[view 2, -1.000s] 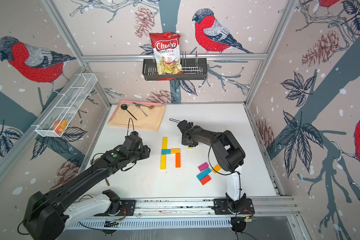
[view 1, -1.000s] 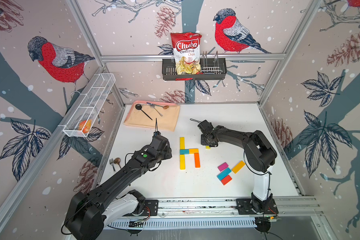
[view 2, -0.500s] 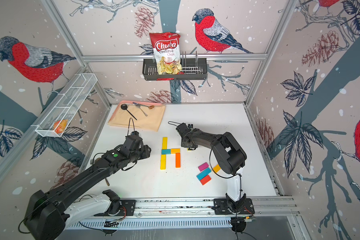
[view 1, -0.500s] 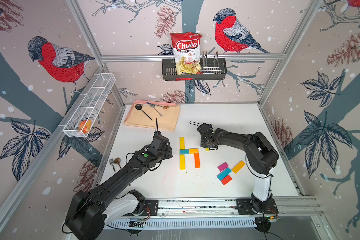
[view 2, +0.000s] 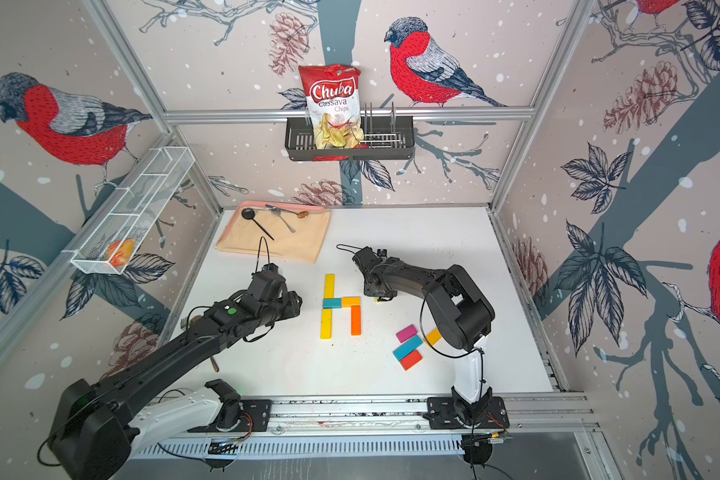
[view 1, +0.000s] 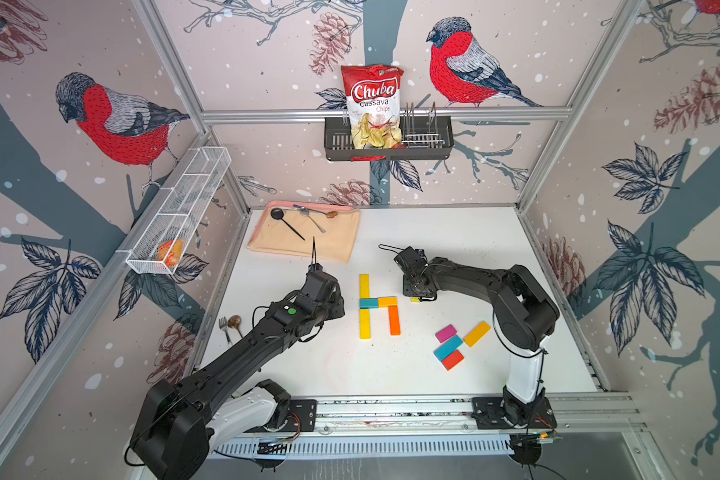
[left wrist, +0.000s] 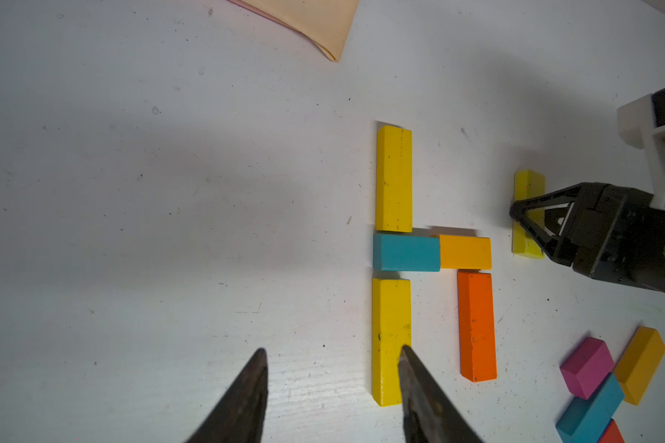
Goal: Assemble the letter h with building blocks
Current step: Move the building block to the center of the board.
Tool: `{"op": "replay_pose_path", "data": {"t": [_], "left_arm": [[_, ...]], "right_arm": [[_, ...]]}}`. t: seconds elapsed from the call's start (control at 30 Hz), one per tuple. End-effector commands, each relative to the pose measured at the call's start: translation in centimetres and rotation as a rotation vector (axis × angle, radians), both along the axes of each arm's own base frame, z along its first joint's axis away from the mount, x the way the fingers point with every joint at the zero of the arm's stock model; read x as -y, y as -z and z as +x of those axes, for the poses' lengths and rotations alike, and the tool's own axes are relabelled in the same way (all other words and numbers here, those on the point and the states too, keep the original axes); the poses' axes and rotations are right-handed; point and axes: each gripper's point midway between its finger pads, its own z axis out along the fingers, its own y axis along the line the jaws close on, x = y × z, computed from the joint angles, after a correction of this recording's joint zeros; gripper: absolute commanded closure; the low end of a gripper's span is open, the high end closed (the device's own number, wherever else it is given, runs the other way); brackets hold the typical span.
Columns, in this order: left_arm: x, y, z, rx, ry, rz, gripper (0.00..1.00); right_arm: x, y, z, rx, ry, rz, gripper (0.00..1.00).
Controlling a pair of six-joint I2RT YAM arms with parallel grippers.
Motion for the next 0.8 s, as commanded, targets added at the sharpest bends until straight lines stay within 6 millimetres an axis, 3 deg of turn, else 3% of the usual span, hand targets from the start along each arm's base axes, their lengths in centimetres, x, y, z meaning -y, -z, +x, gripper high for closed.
{"op": "replay_pose_path", "data": {"t": [0.0, 0.3, 0.6, 0.77], "left_arm": [[0.2, -0.3, 0.4, 0.019, 0.0, -0.013, 0.46], [0.1, 0.0, 0.2, 0.012, -0.002, -0.009, 0.46], [-0.2, 0.1, 0.1, 0.016, -0.007, -0.003, 0.46], [-0.2, 0.0, 0.0, 0.019, -0.008, -0.005, 0.46]], "right_arm": [[2.3, 1.3, -2.8, -0.118, -0.021, -0.103, 0.53], [2.6, 0.6, -3.0, -0.106, -0.007, -0.098, 0.52], [1.5, -0.2, -2.8, -0.1, -0.025, -0.048, 0.48], [2.0, 1.1, -2.4, -0.126, 0.005, -0.035, 0.61]]}}
